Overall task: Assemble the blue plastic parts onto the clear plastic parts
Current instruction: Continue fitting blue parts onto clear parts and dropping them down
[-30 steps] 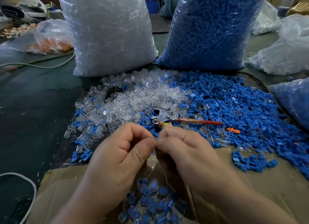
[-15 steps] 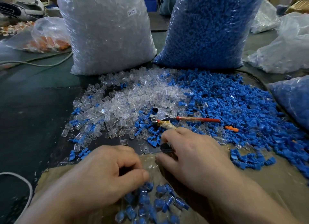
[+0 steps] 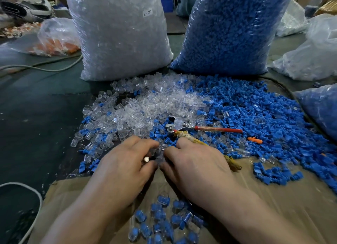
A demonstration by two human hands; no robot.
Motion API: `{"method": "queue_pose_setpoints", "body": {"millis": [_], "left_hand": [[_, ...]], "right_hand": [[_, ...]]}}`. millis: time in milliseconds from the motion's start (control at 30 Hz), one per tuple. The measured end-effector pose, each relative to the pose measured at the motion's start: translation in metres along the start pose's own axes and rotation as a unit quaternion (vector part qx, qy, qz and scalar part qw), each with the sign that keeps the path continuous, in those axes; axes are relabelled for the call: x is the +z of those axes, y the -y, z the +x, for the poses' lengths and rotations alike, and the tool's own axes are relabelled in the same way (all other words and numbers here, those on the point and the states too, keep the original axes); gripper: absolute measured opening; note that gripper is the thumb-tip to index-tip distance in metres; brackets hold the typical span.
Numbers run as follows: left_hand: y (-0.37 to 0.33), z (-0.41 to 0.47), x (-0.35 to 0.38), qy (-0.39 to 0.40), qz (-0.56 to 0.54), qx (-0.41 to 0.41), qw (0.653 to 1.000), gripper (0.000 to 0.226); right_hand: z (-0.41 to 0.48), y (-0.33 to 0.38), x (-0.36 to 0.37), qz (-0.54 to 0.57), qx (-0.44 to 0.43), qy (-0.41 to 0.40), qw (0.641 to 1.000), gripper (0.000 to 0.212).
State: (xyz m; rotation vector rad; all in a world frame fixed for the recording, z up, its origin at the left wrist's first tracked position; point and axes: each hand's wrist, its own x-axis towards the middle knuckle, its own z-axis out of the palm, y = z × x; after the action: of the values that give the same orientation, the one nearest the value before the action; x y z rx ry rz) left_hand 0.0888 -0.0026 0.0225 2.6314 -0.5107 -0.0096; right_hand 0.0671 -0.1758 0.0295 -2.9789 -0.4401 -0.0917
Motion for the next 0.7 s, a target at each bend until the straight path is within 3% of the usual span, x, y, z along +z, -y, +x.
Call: {"method": "queue_pose_setpoints", "body": {"millis": [133, 367, 567, 700], "left_hand": [[0.0, -0.002, 0.0, -0.017, -0.06, -0.027, 0.998, 0.017], [0.0, -0.006, -0.006, -0.041, -0.083, -0.007, 0.996, 0.023], [-0.003, -0.007, -0.006, -0.07, -0.157, 0.007, 0.985, 0.025], [-0.015, -0.009, -0.006, -0.049, -0.196, 0.039, 0.979, 0.04]], "right_hand": [[-0.001, -0.002, -0.002, 0.022, 0.008, -0.009, 1.0, 0.02], [-0.002, -0.007, -0.005, 0.054, 0.029, -0.018, 0.998, 0.007], [-0.002, -0.016, -0.01, 0.182, 0.059, -0.018, 0.981, 0.015], [-0.004, -0.016, -0.013, 0.349, 0.098, -0.019, 0.932, 0.011]]}}
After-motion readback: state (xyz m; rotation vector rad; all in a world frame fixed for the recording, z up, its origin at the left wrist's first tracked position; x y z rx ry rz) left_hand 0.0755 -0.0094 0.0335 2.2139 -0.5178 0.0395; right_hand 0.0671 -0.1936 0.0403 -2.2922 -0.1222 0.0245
